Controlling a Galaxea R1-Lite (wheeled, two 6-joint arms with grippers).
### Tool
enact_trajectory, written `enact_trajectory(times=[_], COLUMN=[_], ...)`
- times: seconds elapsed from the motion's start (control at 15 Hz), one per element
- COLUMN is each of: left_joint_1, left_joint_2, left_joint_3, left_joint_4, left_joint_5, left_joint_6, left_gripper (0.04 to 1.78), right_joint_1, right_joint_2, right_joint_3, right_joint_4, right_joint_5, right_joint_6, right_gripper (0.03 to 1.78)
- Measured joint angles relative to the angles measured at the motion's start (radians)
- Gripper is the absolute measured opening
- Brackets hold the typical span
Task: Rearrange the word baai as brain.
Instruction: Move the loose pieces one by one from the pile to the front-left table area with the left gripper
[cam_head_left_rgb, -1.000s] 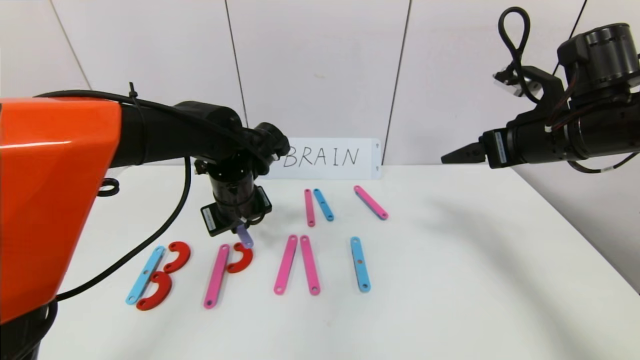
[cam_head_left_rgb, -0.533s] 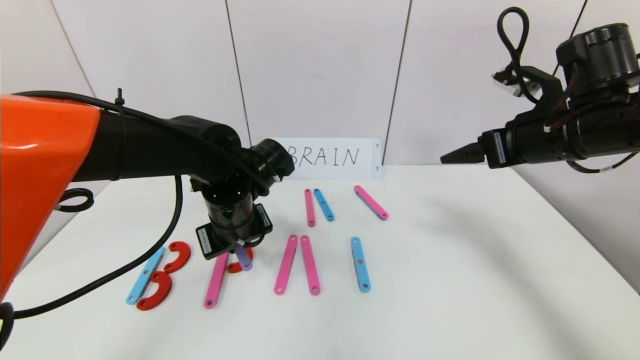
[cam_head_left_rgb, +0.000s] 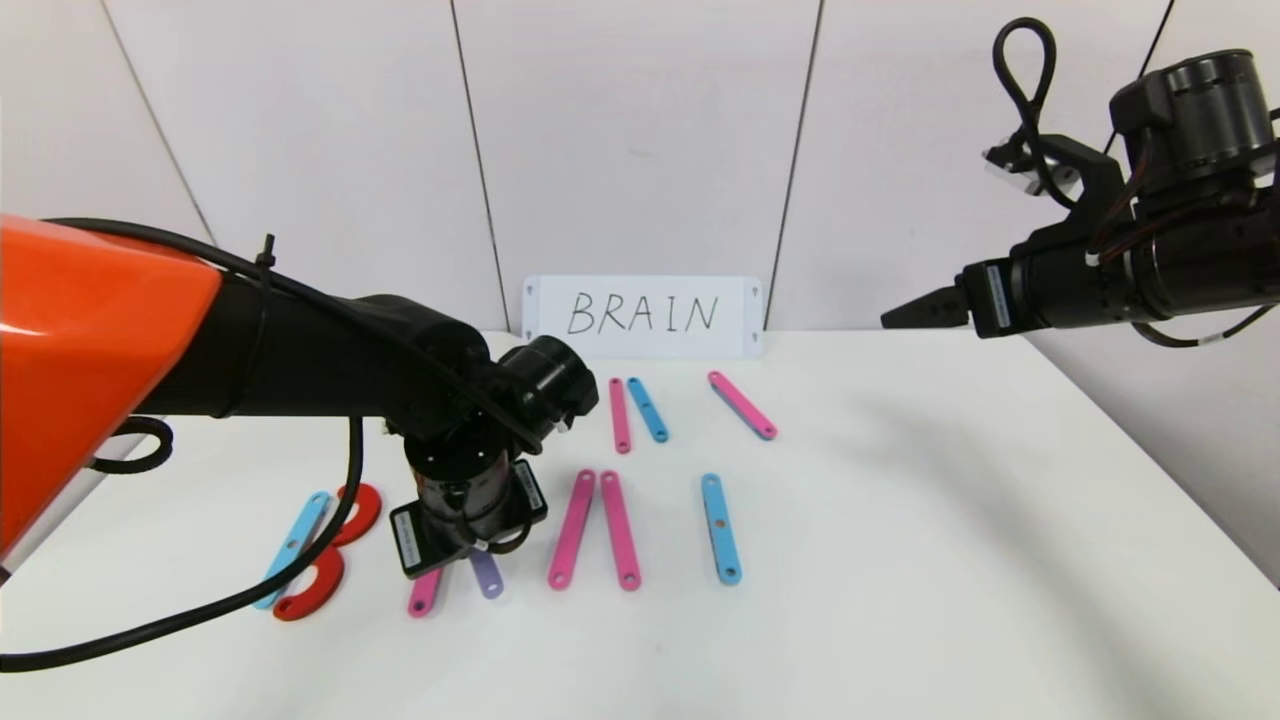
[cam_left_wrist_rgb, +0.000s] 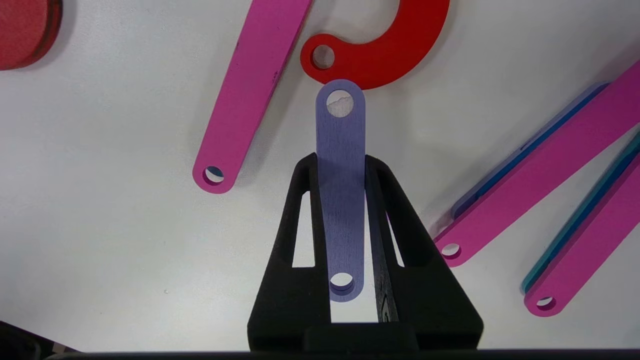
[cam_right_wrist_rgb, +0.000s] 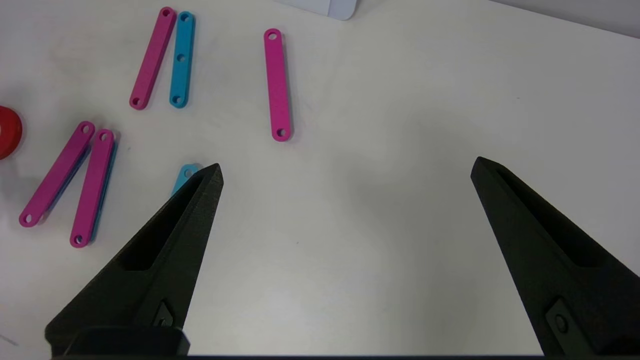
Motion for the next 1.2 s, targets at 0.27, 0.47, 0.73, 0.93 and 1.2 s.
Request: enact_trajectory(times=[0.27, 0.47, 0.73, 0.93, 1.2], left_joint_1=[-0.009, -0.013, -0.017, -0.017, -0.017], left_joint_2=[-0.001, -0.003, -0.005, -0.005, -0.004], left_joint_3=[0.041, 0.057, 0.075, 0.085, 0.092], left_joint_4=[-0.014, -0.014, -0.015, -0.015, -0.017], left_joint_5=[-0.006, -0.011, -0.014, -0.015, -0.015], left_joint_6=[0.000, 0.000, -0.003, -0.003, -0.003], left_gripper=[0.28, 0.28, 0.28, 0.28, 0.28], right_joint_1=[0.000, -0.001, -0.001, 0.000, -0.001], right_joint_2=[0.000, 0.000, 0.000, 0.001, 0.001], right_joint_3=[0.000, 0.000, 0.000, 0.000, 0.000], right_joint_4=[0.000, 0.000, 0.000, 0.000, 0.000], right_joint_5=[0.000, 0.000, 0.000, 0.000, 0.000], right_joint_6=[0.000, 0.000, 0.000, 0.000, 0.000], right_gripper=[1.74, 1.74, 1.74, 1.74, 1.74])
